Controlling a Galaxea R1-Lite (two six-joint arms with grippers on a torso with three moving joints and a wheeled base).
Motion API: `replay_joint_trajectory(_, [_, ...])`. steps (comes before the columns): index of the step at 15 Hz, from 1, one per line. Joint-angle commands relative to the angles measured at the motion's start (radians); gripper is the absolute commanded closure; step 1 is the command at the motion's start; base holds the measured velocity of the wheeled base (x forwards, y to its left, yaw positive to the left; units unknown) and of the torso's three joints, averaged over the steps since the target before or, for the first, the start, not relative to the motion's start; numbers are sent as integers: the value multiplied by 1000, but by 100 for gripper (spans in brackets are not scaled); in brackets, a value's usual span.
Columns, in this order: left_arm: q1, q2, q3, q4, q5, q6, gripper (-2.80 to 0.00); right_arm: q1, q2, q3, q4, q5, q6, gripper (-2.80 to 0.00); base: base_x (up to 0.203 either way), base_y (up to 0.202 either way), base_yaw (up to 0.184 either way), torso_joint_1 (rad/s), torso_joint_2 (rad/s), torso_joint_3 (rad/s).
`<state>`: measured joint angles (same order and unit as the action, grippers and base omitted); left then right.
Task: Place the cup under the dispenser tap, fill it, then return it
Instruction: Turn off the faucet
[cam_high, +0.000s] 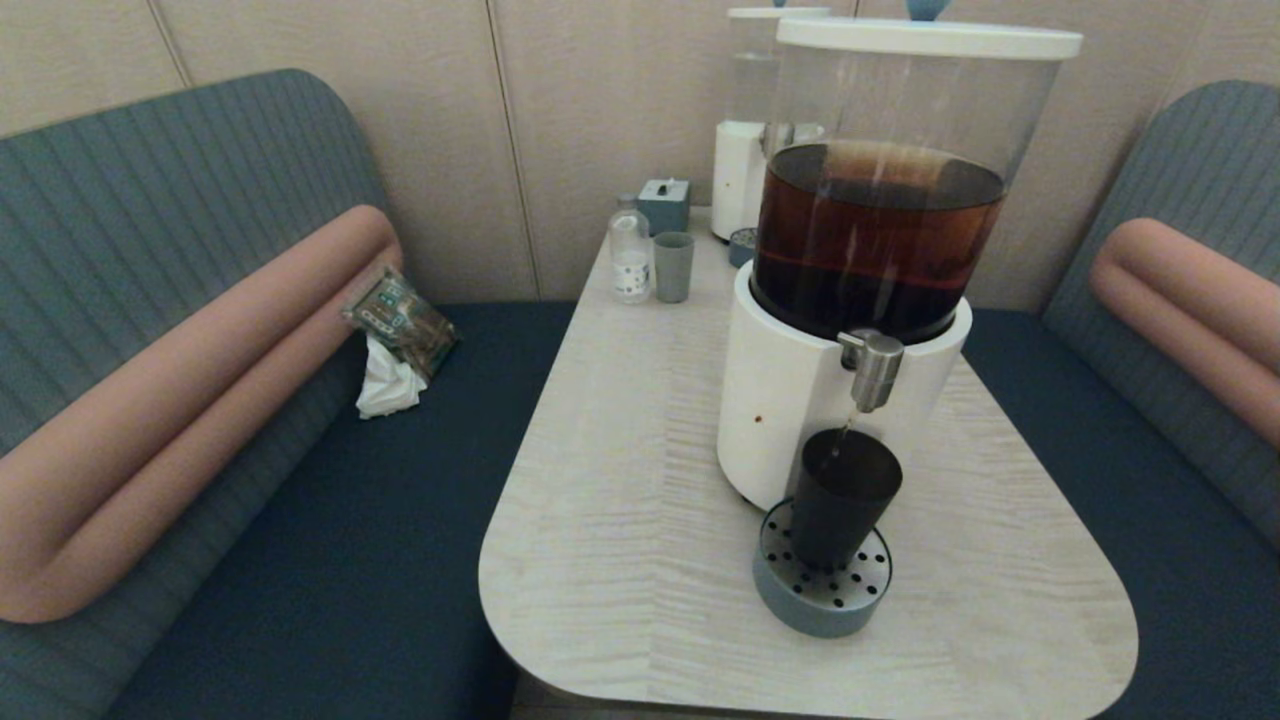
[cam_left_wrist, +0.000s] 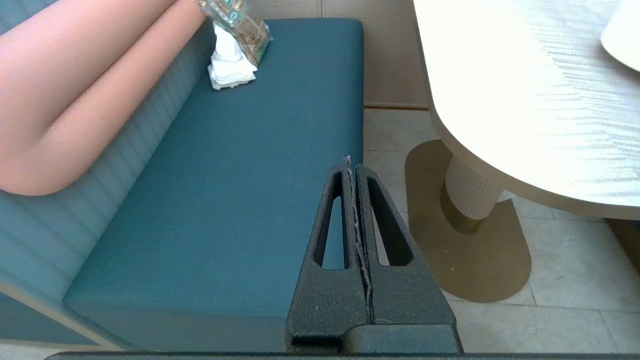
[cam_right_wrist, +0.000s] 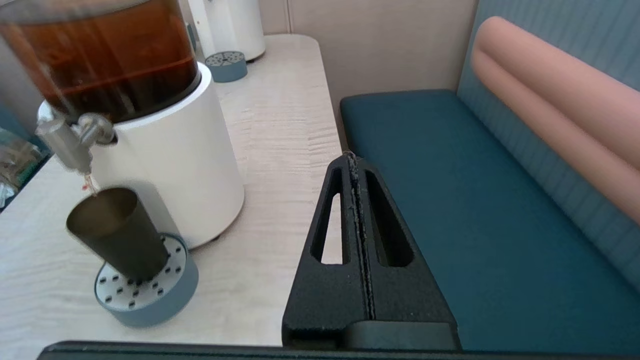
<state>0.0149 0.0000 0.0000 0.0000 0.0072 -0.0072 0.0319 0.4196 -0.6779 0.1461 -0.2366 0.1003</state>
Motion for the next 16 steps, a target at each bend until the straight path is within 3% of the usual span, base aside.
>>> replay_joint_trajectory(1, [0,2,2,0,0,0,0,-16,-124,36,17,4,0,0,0,0,0,0,0,0])
replay_joint_trajectory(4, [0,2,2,0,0,0,0,-32,-280,68,85,66,0,0,0,0,0,0,0,0])
replay_joint_trajectory(8, [0,2,2,0,0,1,0,-33,-418,168,188,215,-31,0,0,0,0,0,0,0])
replay_joint_trajectory(12, [0,2,2,0,0,0,0,-33,-418,438,8,233,-147,0,0,0,0,0,0,0])
replay_joint_trajectory(16, [0,2,2,0,0,0,0,-33,-418,676,-204,232,-163,0,0,0,0,0,0,0])
